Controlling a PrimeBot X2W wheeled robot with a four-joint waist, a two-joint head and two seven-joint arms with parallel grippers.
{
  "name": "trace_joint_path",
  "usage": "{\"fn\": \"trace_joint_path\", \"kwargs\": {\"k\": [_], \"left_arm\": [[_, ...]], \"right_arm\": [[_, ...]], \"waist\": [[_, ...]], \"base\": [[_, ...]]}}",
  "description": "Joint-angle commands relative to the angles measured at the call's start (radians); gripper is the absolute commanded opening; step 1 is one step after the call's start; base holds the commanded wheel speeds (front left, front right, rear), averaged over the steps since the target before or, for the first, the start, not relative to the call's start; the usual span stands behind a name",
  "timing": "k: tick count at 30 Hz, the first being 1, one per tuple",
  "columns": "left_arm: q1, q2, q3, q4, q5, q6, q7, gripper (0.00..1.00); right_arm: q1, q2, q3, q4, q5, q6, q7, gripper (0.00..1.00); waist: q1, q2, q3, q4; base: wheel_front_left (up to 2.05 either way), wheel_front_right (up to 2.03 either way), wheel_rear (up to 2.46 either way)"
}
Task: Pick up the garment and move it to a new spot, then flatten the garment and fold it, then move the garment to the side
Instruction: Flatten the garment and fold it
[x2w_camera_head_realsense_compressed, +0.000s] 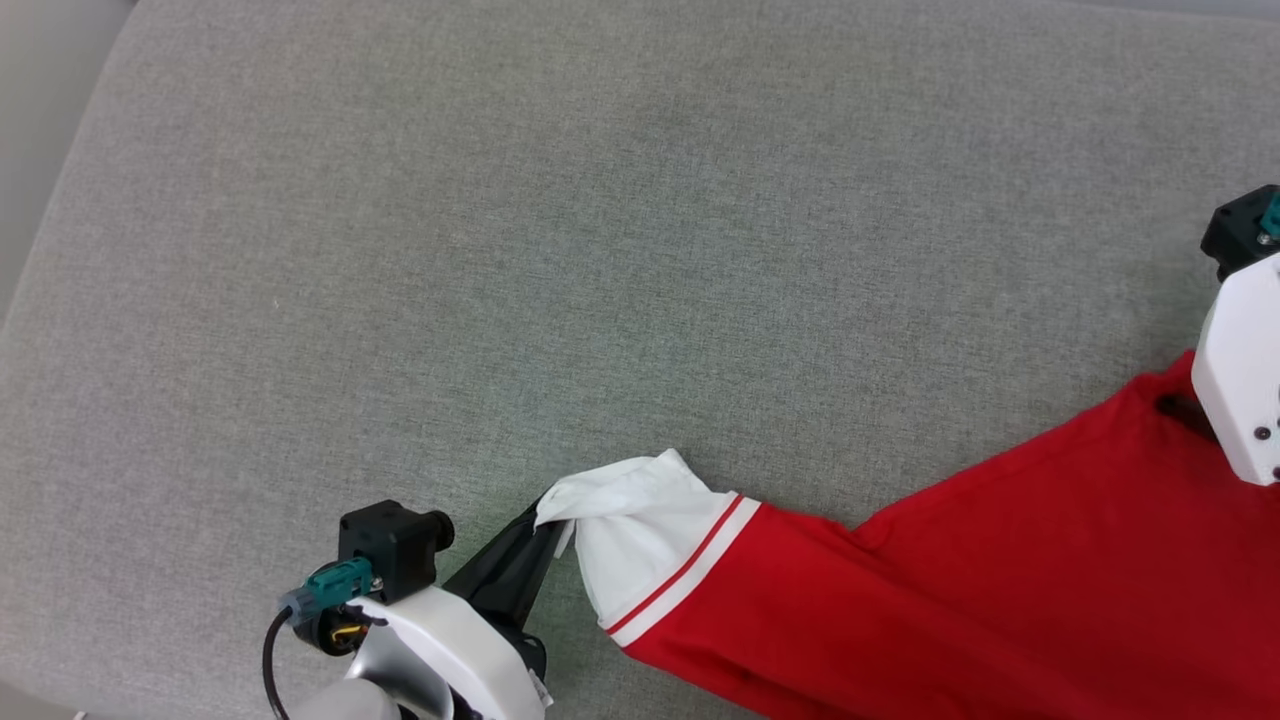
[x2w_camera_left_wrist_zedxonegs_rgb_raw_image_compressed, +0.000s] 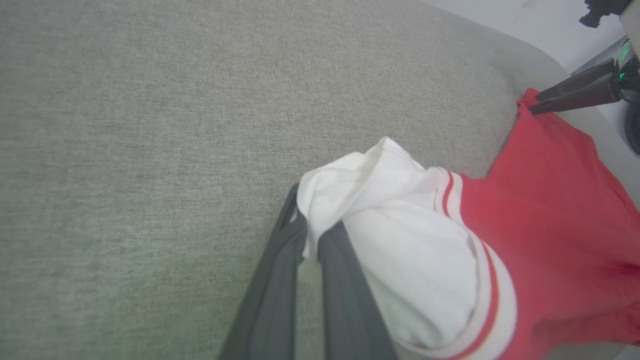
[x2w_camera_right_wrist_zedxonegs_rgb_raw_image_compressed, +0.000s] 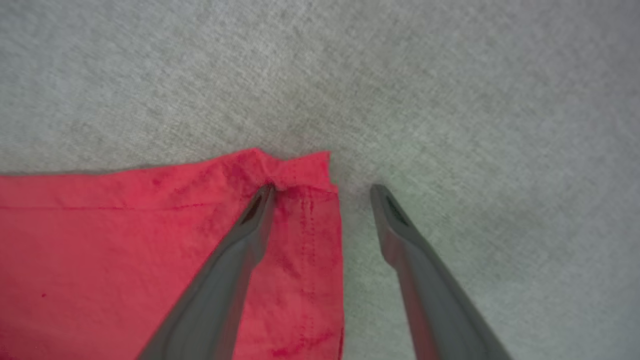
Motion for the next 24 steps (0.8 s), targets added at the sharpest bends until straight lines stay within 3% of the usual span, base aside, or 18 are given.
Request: {"fn": "trace_joint_path", "kwargs": {"k": [1,5,6,7,8,16,24], "left_arm": [[-0.013,-0.004,0.002,0.004,0.005,-0.004,-0.007,0.00],[-0.020,-0.013,0.000,0.018,0.006,-0.009,-0.012,0.00],[-0.023,-0.016,-0.002,0.021,0.007,-0.013,-0.011,0.00],[-0.025,-0.019,-0.002,0.024,0.006,-0.014,-0.012,0.00],[-0.025,-0.020,-0.001,0.027,0.005,-0.015,-0.013,0.00],[-0.050,0.015,0.006,0.038,0.021,-0.016,-0.001,0.00],[-0.198,0.073,0.048,-0.014,0.062,-0.012,0.070,0.00]], "right_arm": [[-0.003,0.012,0.024,0.018,0.006,0.000,-0.004,1.00],[0.042,0.020,0.098,0.060,0.015,0.001,-0.022,1.00],[0.051,0.015,0.117,0.063,0.018,0.001,-0.027,0.78],[0.052,0.010,0.130,0.061,0.021,0.001,-0.043,0.35],[0.048,0.007,0.134,0.059,0.029,0.001,-0.060,0.00],[-0.032,-0.027,0.109,0.018,0.068,-0.001,-0.252,0.00],[-0.070,-0.027,0.063,-0.026,0.077,-0.001,-0.453,0.00]], "waist": [[-0.0002,0.0000,0.007,0.004],[-0.0002,0.0000,0.009,0.002],[-0.0002,0.0000,0.006,0.002],[-0.0002,0.0000,0.000,0.001],[-0.0002,0.0000,-0.006,-0.002],[-0.0002,0.0000,-0.118,-0.025],[-0.0002,0.0000,-0.203,-0.066]], "base": [[0.00,0.00,0.00],[0.00,0.00,0.00],[0.00,0.00,0.00],[0.00,0.00,0.00],[0.00,0.00,0.00],[0.00,0.00,0.00],[0.00,0.00,0.00]]}}
